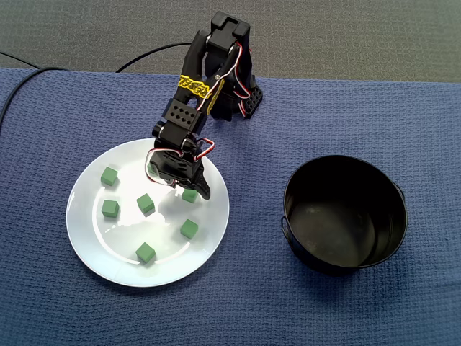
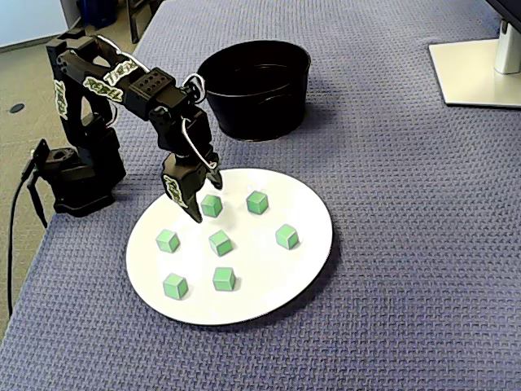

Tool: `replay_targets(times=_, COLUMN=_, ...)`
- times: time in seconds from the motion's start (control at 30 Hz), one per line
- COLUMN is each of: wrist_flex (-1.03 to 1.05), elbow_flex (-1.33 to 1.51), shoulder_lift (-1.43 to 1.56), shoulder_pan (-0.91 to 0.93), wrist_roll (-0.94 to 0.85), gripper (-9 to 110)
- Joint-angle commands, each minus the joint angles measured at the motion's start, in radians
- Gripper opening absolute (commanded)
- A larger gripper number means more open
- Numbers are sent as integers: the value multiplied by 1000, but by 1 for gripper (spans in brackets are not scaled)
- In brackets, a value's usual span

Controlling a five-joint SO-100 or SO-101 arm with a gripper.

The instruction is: Pick up the items on the white plate and put them in the black container.

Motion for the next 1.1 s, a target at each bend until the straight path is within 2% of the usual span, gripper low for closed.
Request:
replay_targets(times=0.0, wrist_flex=-15, elbow_flex=3, shoulder_lift=6, shoulder_pan=-15, wrist_roll=-11, gripper=18)
replay_targets(times=0.27, wrist_flex=-29, elbow_flex=25, shoulder_lift=11, shoulder_pan=-28, wrist_roll=-2, gripper=0)
replay_targets(times=0.53, wrist_flex=-41, elbow_flex=23, shoulder_lift=41, shoulder_pan=-26, wrist_roll=32, gripper=0)
replay_targets(times=0.73, wrist_flex=176, elbow_flex=-196, shoulder_lift=244, shoulder_pan=35, wrist_roll=187, gripper=0)
replay_targets(times=0.87, wrist_flex=225, elbow_flex=-342, shoulder_lift=410, shoulder_pan=86, wrist_roll=318, gripper=0)
replay_targets(times=0.97, wrist_flex=184, elbow_flex=-442, shoulder_lift=526, shoulder_pan=80, wrist_roll=465, gripper=0)
replay_targets(times=1.07, wrist_flex=72, elbow_flex=-497, shoulder_lift=618, shoulder_pan=-23, wrist_roll=618, gripper=0)
